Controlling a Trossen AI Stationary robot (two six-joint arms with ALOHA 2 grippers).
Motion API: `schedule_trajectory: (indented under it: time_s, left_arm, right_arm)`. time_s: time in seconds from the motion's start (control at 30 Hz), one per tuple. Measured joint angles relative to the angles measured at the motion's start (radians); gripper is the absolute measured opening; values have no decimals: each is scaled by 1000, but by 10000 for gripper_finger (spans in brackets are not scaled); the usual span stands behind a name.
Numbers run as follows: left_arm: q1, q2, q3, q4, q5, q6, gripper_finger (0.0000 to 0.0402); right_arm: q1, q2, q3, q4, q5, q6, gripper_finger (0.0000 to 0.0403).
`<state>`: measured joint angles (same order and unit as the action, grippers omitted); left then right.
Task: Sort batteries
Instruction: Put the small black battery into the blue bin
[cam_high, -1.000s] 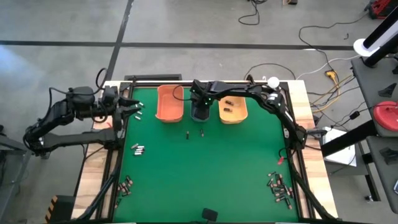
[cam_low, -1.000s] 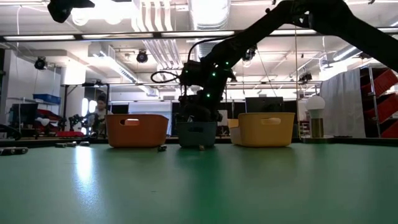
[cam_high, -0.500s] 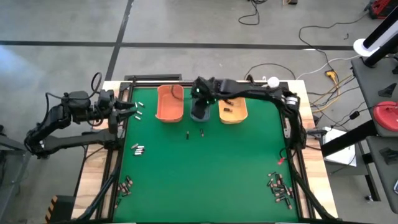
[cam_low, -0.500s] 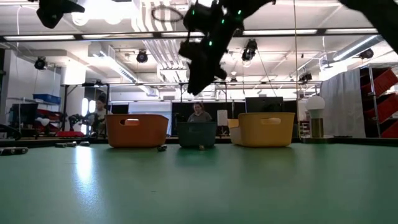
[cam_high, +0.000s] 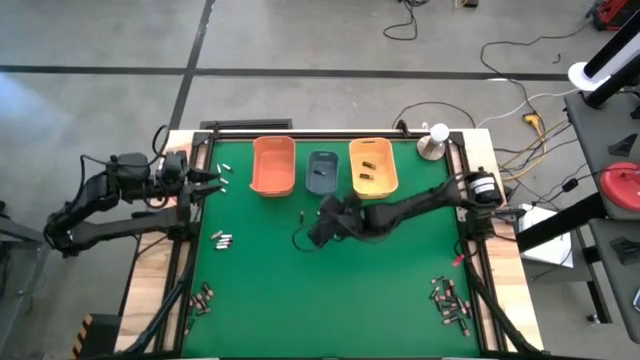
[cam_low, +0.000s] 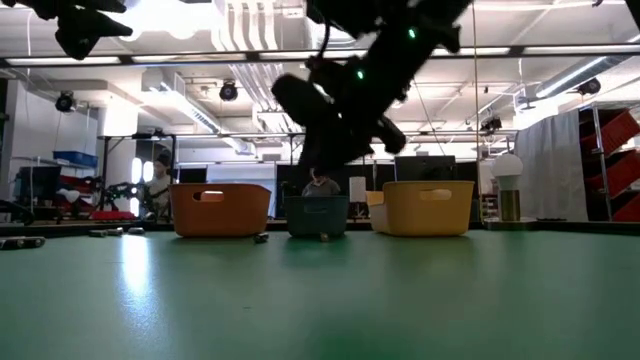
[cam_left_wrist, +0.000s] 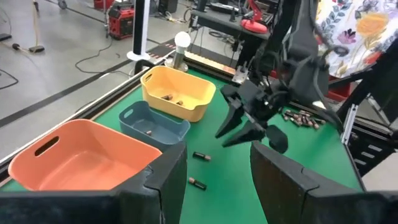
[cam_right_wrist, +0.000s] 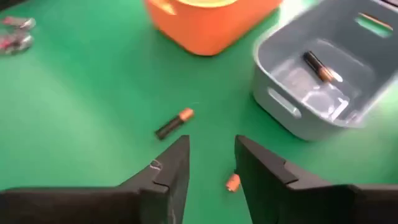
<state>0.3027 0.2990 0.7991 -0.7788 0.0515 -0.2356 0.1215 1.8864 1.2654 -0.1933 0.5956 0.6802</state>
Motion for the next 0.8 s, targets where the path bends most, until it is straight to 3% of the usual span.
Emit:
schedule_trajectory:
  time_s: [0.17,0.33,0.5,0.8]
  left_arm:
    - [0,-17,-9,1,13,17,155]
    - [0,-31,-11,-1,13,17,155]
    - [0,-36,-11,-1,13,15,155]
    - [0,-26,-14,2,12,17,155]
  right_arm:
    - [35,79,-47,48,133,93,169]
    - [31,143,-43,102,133,143,194]
    - [17,186,-43,103,149,235,191]
    - [4,248,-39,133,180,244,165]
